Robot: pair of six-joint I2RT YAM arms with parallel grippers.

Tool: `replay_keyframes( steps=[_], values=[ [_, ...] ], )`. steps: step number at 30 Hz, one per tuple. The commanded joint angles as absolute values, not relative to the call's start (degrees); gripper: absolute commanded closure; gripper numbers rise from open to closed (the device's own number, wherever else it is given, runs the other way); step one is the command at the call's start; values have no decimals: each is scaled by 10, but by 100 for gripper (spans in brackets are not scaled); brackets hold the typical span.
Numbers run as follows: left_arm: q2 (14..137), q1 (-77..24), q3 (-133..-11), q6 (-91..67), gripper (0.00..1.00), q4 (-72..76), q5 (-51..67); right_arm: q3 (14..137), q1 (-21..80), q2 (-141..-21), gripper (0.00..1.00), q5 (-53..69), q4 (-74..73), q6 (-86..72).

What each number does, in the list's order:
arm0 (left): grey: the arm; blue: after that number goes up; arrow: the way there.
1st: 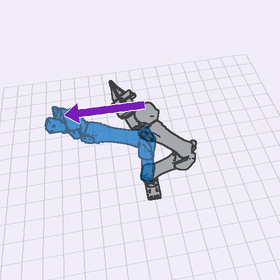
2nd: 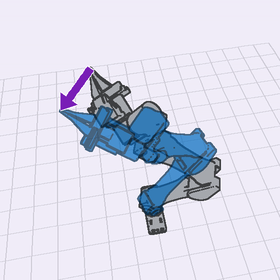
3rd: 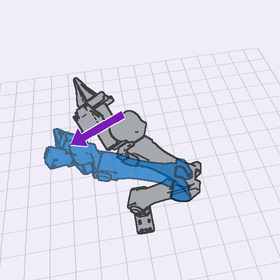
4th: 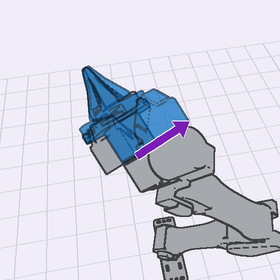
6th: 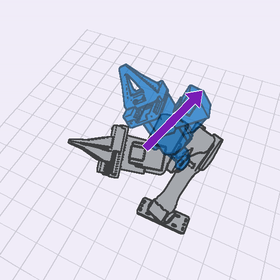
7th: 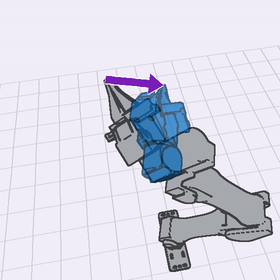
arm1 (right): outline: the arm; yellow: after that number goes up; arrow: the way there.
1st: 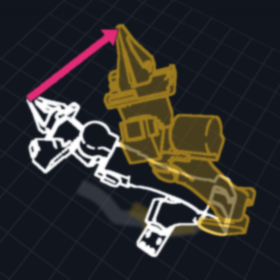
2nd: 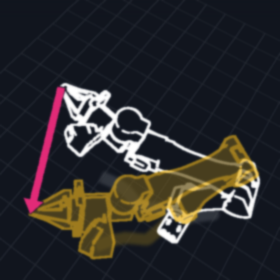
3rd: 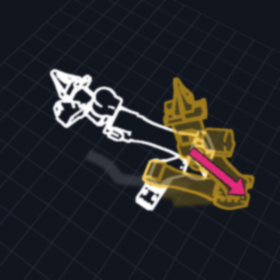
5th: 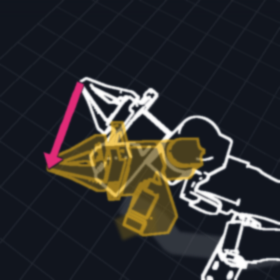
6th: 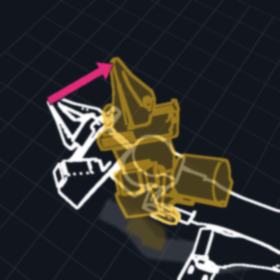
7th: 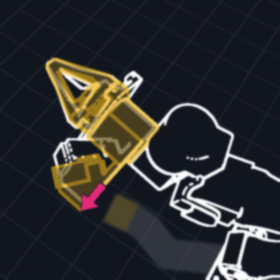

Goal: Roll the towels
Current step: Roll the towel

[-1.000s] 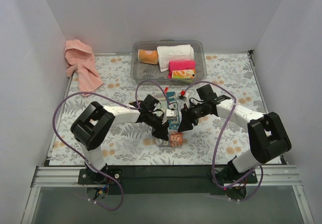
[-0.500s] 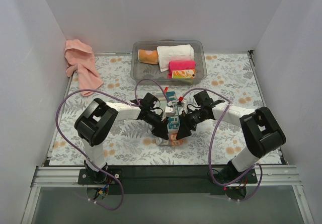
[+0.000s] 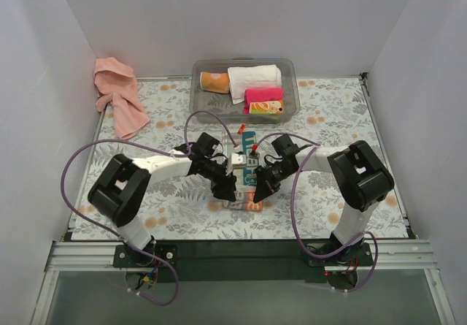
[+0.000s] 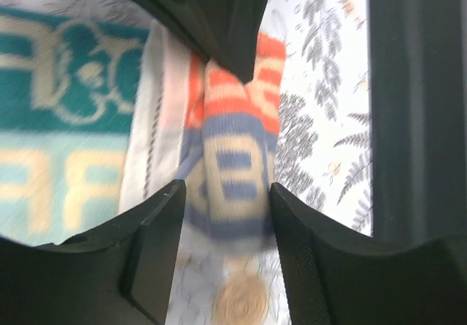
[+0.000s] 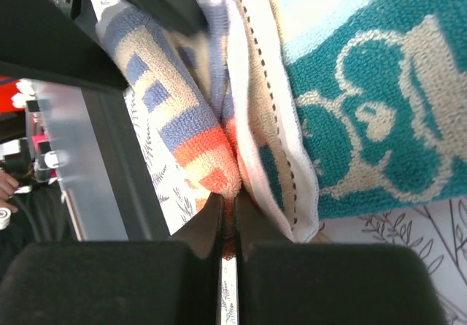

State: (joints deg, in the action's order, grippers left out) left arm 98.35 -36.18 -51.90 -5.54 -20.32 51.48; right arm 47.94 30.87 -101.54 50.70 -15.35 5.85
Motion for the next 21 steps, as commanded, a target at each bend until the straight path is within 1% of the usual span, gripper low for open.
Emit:
replay_keyframes(
  steps=[1, 2, 3, 4, 5, 6, 7, 9, 10, 14, 18, 21],
  values=[
    [863, -349, -485, -8, 52, -202, 420, 504, 311, -1041, 99, 487, -165, 61],
    [835, -350, -463, -3, 48, -193, 410, 508, 312, -1045, 99, 489, -168, 60],
    [812, -354, -451, -3, 44, -167, 375, 518, 311, -1053, 99, 493, -175, 61],
    [772, -370, -440, 27, 41, -157, 355, 521, 312, -1057, 99, 495, -178, 61],
    [757, -383, -420, 44, 41, -153, 342, 525, 312, -1061, 99, 497, -183, 61],
    [745, -398, -410, 57, 40, -134, 284, 531, 312, -1068, 99, 501, -189, 61],
    [733, -443, -398, 87, 40, -126, 257, 533, 312, -1072, 99, 500, -192, 61],
    [714, -490, -365, 117, 40, -92, 206, 540, 312, -1080, 99, 499, -201, 62],
    [708, -530, -354, 126, 40, -75, 163, 545, 312, -1083, 99, 500, -204, 62],
    [729, -588, -335, 161, 40, -20, 106, 550, 312, -1089, 99, 501, -214, 63],
    [792, -606, -344, 181, 42, 16, 75, 553, 311, -1095, 99, 507, -217, 64],
    [812, -607, -340, 188, 44, 30, 71, 553, 311, -1099, 99, 510, -219, 64]
  ],
)
